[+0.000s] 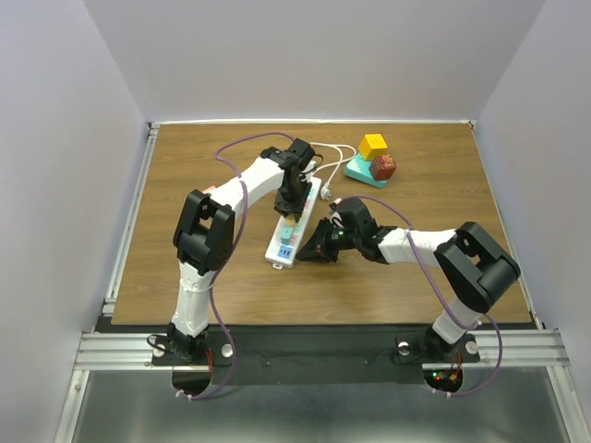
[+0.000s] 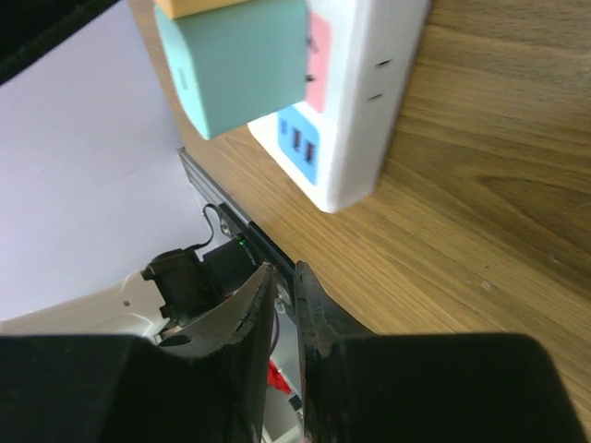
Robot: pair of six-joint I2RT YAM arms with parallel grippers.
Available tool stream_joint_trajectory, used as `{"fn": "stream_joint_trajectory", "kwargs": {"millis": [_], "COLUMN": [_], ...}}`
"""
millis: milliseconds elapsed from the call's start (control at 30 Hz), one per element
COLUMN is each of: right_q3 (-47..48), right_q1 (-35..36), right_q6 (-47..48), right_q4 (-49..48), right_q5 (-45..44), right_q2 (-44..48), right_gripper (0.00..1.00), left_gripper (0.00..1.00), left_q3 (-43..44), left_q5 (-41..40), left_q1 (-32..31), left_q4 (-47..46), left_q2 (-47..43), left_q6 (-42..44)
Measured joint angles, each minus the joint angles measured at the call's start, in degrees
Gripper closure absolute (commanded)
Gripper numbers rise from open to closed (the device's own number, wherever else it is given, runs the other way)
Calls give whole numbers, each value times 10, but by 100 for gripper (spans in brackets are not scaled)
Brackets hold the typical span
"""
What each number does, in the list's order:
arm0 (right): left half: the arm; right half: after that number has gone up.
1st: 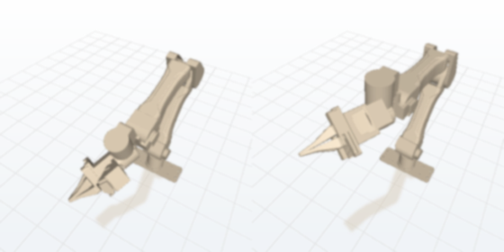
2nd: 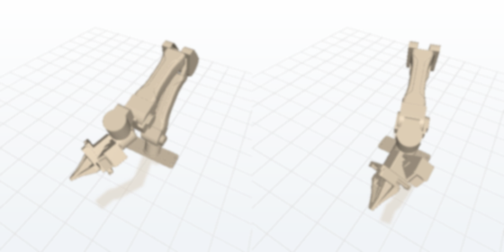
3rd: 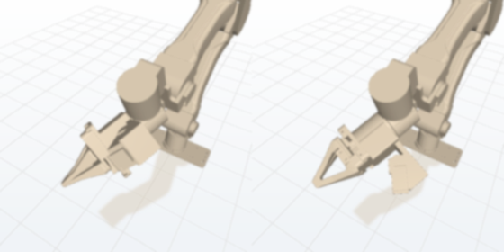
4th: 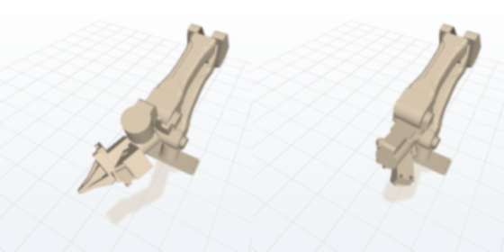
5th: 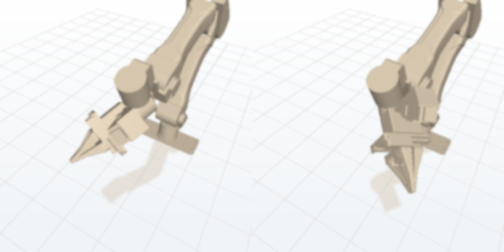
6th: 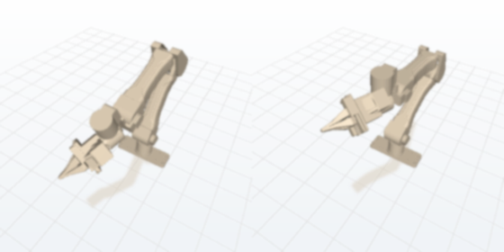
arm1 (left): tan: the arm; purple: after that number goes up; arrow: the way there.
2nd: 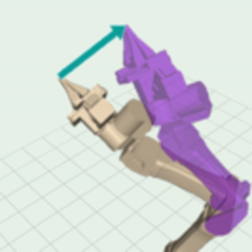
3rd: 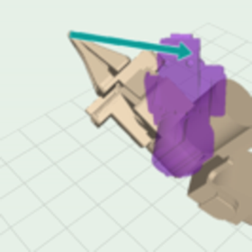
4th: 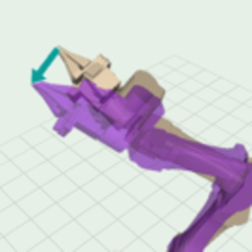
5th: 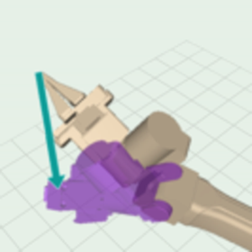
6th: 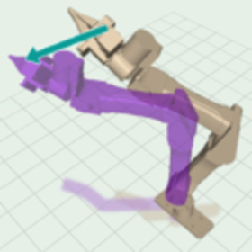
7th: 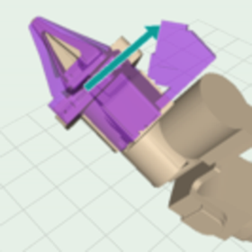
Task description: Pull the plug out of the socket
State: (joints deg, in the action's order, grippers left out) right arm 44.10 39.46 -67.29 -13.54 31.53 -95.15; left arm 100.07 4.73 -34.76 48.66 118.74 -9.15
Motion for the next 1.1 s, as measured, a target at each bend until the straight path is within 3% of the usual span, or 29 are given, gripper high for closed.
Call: {"fn": "stream_joint_trajectory", "kwargs": {"millis": [167, 333, 733, 1100], "right_q3": [2, 11, 43, -7], "right_q1": [0, -4, -41, -54], "right_q6": [-21, -52, -150, -200], "right_q4": [-31, -89, -238, -352], "right_q5": [5, 9, 19, 26], "right_q2": [-2, -25, -135, -151], "right_gripper": [83, 100, 100, 100], "left_gripper": [100, 100, 100, 100], "left_q3": [9, 9, -2, 19], "left_q5": [15, 29, 36, 30], "left_q1": [0, 0, 1, 0], "left_q4": [-30, -55, -78, -55], "left_q2": [8, 11, 8, 17], "left_q6": [-63, -110, -133, -129]}}
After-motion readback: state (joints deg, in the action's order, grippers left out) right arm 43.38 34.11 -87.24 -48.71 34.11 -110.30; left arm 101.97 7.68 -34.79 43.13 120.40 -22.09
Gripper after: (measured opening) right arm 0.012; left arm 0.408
